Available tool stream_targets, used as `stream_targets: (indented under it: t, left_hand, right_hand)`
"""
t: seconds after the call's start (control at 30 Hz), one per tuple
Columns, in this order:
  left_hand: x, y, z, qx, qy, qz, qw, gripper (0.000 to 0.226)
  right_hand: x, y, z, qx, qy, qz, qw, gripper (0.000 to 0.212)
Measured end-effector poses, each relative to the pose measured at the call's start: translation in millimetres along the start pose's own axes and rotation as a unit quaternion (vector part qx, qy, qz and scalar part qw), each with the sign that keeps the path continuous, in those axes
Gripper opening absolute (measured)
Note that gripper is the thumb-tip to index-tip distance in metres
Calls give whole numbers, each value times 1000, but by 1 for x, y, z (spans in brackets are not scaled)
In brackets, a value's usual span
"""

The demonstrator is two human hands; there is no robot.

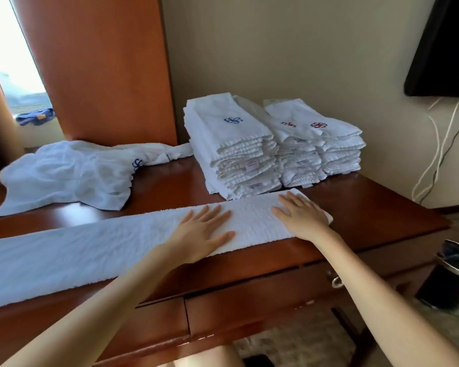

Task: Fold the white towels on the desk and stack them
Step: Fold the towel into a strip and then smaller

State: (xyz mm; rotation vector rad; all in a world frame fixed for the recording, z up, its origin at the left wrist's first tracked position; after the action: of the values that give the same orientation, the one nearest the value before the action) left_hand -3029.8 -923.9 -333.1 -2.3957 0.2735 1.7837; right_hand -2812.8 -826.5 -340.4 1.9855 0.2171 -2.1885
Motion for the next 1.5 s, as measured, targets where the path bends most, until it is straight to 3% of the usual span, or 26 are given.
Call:
stream_targets:
  t: [0.1, 0.2, 0.27, 0.33, 0.53, 0.67, 0.87, 0.97, 1.07, 1.13, 1.17, 1.23, 1.33, 1.4, 1.43, 1.5]
  left_hand:
    - [-14, 26, 46, -56, -2, -13, 998, 74]
    - [-34, 71, 114, -127, -4, -37, 991, 62]
    - [-48, 103, 152, -168, -16, -52, 984, 58]
    - [-58, 132, 179, -197, -20, -60, 978, 57]
    - [-78, 207, 235, -285, -23, -73, 955, 57]
    - [-101, 273, 281, -374, -12, -139, 917, 57]
    - [-115, 358, 332, -584, -3, -138, 800, 75]
    - [-127, 358, 331, -578, -47, -181, 794, 69]
    - [-133, 343, 322, -542, 54, -231, 806, 55]
    - [-144, 329, 308, -498, 130, -271, 813, 47]
    - [-153, 320, 297, -467, 160, -298, 817, 47]
    - [-172, 297, 261, -387, 211, -353, 825, 53]
    - [-194, 250, 185, -247, 233, -411, 846, 47]
    - [-193, 212, 132, -173, 216, -402, 873, 39]
    - [-186, 193, 109, -146, 225, -390, 881, 38]
    - [-168, 164, 75, -120, 278, -375, 876, 38]
  right_hand:
    - [-3, 1, 0, 2, 5, 11, 1000, 66]
    - [-22, 9, 23, -6, 36, -74, 997, 54]
    - [-38, 23, 72, -65, -3, -164, 984, 47]
    - [-46, 39, 143, -150, -59, -200, 967, 45]
    - [-13, 89, 371, -345, -87, -86, 931, 54]
    - [14, 126, 464, -418, -69, -31, 905, 64]
    - [39, 138, 497, -432, -41, -7, 901, 77]
    - [39, 136, 497, -431, -36, -13, 902, 82]
    - [36, 136, 499, -428, -46, 12, 903, 82]
    - [29, 134, 495, -407, -170, 97, 892, 79]
    - [24, 132, 491, -379, -288, 163, 864, 76]
    - [11, 126, 478, -300, -500, 266, 767, 70]
    - [-9, 111, 449, -180, -688, 349, 611, 67]
    - [-23, 98, 422, -129, -760, 359, 527, 64]
    - [-28, 91, 405, -109, -779, 351, 508, 59]
    - [-36, 76, 366, -78, -793, 322, 512, 51]
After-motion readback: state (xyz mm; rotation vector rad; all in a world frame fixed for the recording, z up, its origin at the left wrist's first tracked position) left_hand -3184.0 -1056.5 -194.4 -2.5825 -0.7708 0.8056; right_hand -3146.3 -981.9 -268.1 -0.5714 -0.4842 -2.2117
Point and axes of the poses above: each hand's wrist, its own y-axis away from the middle knuckle, its own x-axis out of the palm, z = x × y, the point moved 9 cm from there along -y, towards the middle knuckle, and after that the axes turned 6 degrees about y, right-handed, at the moved point
